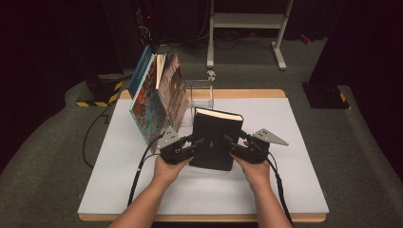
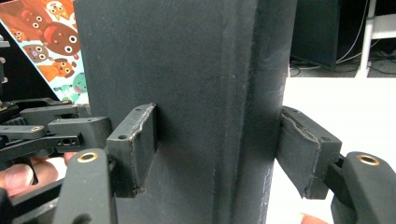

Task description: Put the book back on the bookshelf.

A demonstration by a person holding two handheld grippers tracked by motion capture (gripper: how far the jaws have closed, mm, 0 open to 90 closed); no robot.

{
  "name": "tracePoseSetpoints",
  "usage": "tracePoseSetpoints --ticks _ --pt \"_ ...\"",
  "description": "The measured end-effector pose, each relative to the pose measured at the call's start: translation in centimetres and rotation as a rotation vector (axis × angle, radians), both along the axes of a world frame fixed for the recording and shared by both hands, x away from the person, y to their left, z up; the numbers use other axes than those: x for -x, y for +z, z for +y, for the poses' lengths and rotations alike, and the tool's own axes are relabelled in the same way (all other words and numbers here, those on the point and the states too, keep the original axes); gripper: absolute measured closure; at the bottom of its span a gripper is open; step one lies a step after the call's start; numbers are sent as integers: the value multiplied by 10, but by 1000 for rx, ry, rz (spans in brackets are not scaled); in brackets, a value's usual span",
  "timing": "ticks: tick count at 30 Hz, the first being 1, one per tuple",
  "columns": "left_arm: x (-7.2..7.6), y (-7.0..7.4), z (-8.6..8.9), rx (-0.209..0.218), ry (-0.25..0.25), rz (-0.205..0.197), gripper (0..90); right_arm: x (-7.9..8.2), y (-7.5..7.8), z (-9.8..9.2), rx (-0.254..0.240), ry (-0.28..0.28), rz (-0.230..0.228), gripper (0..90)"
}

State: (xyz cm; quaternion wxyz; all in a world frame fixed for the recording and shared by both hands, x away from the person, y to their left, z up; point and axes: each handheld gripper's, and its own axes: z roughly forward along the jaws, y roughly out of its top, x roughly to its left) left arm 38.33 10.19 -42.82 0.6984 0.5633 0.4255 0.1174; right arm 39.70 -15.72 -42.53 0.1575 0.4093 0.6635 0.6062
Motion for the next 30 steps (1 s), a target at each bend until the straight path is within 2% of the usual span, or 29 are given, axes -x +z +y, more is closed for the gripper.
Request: tracePoseSetpoints --ticks 16,24,27,30 --pt "14 -5 2 2 8 -15 587 21 -2 5 25 -22 -69 330" --pt "24 -9 7 -21 8 -23 562 34 -3 5 17 -12 -94 338" --pt "29 -11 8 -27 14 -37 559 37 -4 4 -7 -3 -95 338" --pt "33 -12 10 -37 15 -44 556 42 -5 6 7 -1 -114 336"
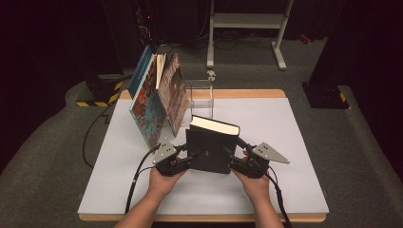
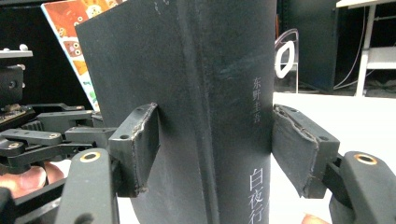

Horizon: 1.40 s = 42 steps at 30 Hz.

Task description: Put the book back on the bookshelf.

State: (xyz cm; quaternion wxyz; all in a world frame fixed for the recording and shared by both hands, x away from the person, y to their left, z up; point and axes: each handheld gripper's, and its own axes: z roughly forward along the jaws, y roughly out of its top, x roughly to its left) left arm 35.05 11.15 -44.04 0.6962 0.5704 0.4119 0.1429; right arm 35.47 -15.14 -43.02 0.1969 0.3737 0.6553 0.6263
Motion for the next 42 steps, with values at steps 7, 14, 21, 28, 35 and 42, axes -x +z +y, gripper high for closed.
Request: tracePoseSetpoints --ticks 7,14,21,28,35,42 --pt "9 -3 3 -17 9 -8 550 9 0 3 39 6 -24 326" --pt "13 -2 14 -15 46 -16 508 15 0 3 46 12 -30 327" --pt "11 -5 16 -16 36 -1 460 16 -2 4 60 17 -19 312" --pt "10 -11 16 -45 38 -2 388 14 -3 5 78 29 -2 261" --pt "8 -18 21 -61 35 33 348 10 1 7 84 57 6 211" --pt "11 -34 42 -56 60 74 337 6 12 12 107 81 -36 202"
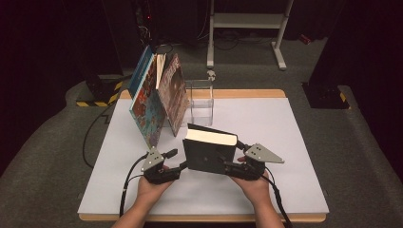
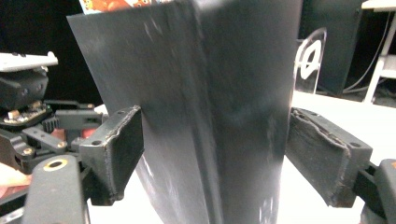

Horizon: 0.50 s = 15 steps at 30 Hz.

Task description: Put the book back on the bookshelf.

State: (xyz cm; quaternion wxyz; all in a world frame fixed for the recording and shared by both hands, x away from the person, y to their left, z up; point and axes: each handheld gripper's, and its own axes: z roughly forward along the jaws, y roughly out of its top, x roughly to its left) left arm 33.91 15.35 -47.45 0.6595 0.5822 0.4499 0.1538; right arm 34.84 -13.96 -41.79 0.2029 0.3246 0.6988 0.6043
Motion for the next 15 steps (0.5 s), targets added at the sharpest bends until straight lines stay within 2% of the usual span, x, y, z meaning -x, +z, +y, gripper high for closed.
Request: tracePoseSetpoints --ticks 2,5,8,11,15 --pt "1 -3 9 -30 17 -4 322 -1 1 2 7 17 -23 226" --pt "2 -10 22 -82 73 -3 315 -4 4 5 21 29 -33 213" --pt "1 -19 37 -67 113 41 309 -8 4 6 25 50 -37 214" --pt "0 -22 38 -69 129 45 304 -11 5 6 26 66 -36 208" --pt "0 -24 33 -125 138 38 303 -11 5 9 31 65 -41 207"
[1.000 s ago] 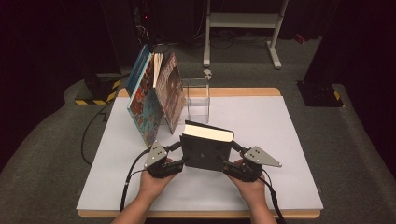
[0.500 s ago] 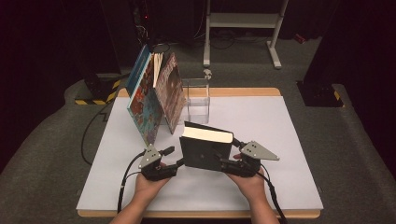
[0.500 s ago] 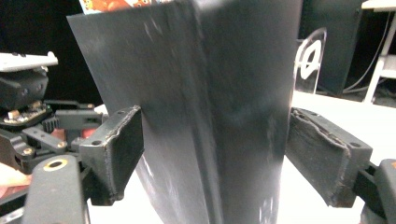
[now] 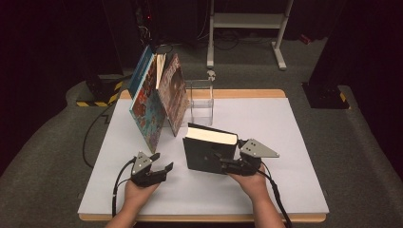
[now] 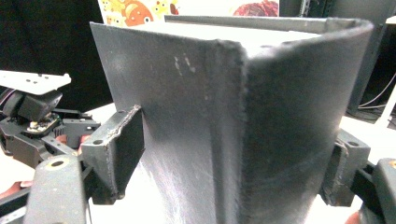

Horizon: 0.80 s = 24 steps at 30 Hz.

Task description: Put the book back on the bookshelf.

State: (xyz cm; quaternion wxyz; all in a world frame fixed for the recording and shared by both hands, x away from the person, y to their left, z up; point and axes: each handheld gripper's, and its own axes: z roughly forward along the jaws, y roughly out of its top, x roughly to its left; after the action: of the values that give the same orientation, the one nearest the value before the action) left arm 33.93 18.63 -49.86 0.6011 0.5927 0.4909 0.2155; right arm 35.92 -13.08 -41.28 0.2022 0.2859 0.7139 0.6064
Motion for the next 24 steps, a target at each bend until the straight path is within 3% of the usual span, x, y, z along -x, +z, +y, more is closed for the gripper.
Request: tracePoseSetpoints --ticks 7,13,15,19,24 --pt "-3 0 2 9 -4 30 304 8 -2 0 13 16 -41 273" --pt "-3 -1 0 -2 -8 33 311 14 -7 -7 4 35 -81 462" --pt "-3 -1 0 -9 -11 34 312 15 -7 -8 -11 52 -70 527" --pt "-3 -1 0 -5 -11 34 314 18 -7 -7 -11 73 -76 539" --pt "-3 -1 -1 -2 -13 32 319 21 -7 -4 -13 52 -74 542"
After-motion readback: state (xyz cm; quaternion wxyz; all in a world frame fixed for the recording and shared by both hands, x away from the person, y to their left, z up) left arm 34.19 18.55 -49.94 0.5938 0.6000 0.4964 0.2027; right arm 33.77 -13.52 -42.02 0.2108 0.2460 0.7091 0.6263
